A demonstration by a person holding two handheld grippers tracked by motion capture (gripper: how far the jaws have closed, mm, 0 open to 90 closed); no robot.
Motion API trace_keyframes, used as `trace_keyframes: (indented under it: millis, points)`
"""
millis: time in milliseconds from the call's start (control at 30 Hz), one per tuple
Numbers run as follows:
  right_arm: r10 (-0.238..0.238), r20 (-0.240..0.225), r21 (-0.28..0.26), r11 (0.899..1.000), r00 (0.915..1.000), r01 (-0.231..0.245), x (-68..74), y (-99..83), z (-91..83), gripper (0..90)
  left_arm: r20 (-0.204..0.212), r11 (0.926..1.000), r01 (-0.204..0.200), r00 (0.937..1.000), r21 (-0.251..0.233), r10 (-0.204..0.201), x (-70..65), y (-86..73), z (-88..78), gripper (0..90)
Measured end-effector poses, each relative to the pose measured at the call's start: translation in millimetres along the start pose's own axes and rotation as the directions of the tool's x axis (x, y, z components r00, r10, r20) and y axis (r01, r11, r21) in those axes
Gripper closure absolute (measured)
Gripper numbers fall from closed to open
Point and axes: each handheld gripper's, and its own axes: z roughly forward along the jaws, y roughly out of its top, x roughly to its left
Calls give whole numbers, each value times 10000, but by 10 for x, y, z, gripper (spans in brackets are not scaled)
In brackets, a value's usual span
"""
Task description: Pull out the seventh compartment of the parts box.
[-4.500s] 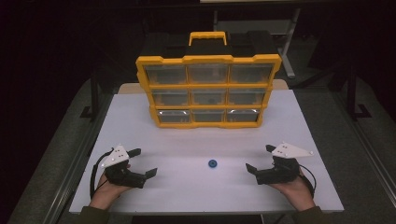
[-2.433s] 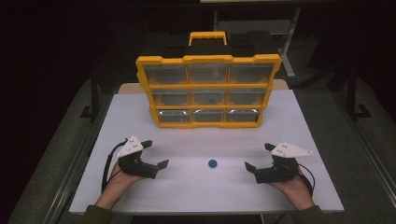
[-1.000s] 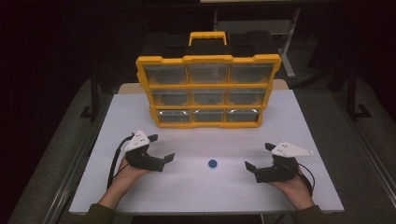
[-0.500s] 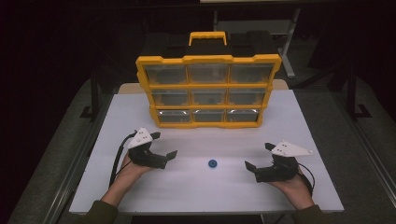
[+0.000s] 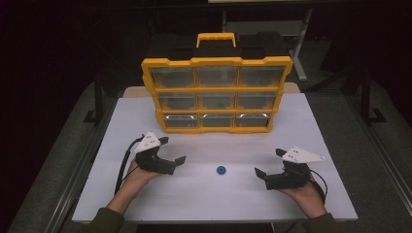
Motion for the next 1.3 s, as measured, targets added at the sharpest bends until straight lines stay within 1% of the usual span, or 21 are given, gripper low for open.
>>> trace_keyframes:
  millis: [133,267,300,333,433,467,600,633,733,833,933,967,1000,1133,1200,1233,1300]
  points:
    - [8,19,2,10000,10000,-8,-3,1,-4,0,17,10000,64,10000,29,-64,-1,9,5,1]
    - [-74,42,-26,10000,10000,74,-8,2,-8,0,-40,10000,-31,10000,-32,31,-12,32,25,1]
    - [-64,43,-23,10000,10000,64,-8,2,-10,0,-49,9999,-12,10000,-109,11,-14,34,34,0]
    - [-8,36,-11,10000,10000,8,-5,1,-12,0,-69,10000,-4,10000,-94,3,-13,37,35,0]
    - [-36,29,-50,10000,10000,37,-9,3,-12,0,-76,9999,44,10000,-103,-45,2,46,36,0]
    - [-40,23,-51,10000,10000,40,-8,3,-10,0,-64,9998,136,9999,-109,-137,4,49,39,1]
    - [-78,13,-51,10000,10000,78,-4,5,-7,0,-57,9999,44,10000,-152,-45,-2,87,58,0]
    - [-81,4,-59,9999,10000,81,-4,6,-8,0,-51,9997,35,10000,-237,-36,-4,94,68,0]
    - [-69,0,-67,10000,10000,69,-6,6,-11,0,-58,9998,-16,10000,-173,15,0,104,86,1]
    - [-37,-17,-79,10000,10000,37,-8,5,-11,0,-44,9997,54,10000,-236,-55,5,118,110,0]
    - [-31,-32,-81,10000,10000,31,-7,5,-11,0,-5,9998,70,10000,-201,-70,5,138,135,1]
    - [-30,-33,-82,10000,10000,30,-7,5,-11,0,54,9999,18,10000,-157,-18,9,145,143,1]
    - [-33,-36,-81,10000,10000,33,-7,5,-11,0,63,9998,82,9999,-163,-81,3,151,152,1]
    - [-7,-37,-74,10000,10000,7,-9,3,-10,0,49,9999,1,10000,-160,-1,-1,155,183,1]
    - [31,-47,-57,10000,10000,-31,-9,2,-9,0,72,9998,67,10000,-175,-65,-4,155,196,1]
    - [52,-50,-45,10000,10000,-52,-8,2,-9,0,65,9999,2,10000,-164,-1,-2,157,202,1]
    - [55,-56,-35,10000,10000,-55,-7,1,-8,0,57,9998,20,10000,-176,-19,-8,166,215,1]
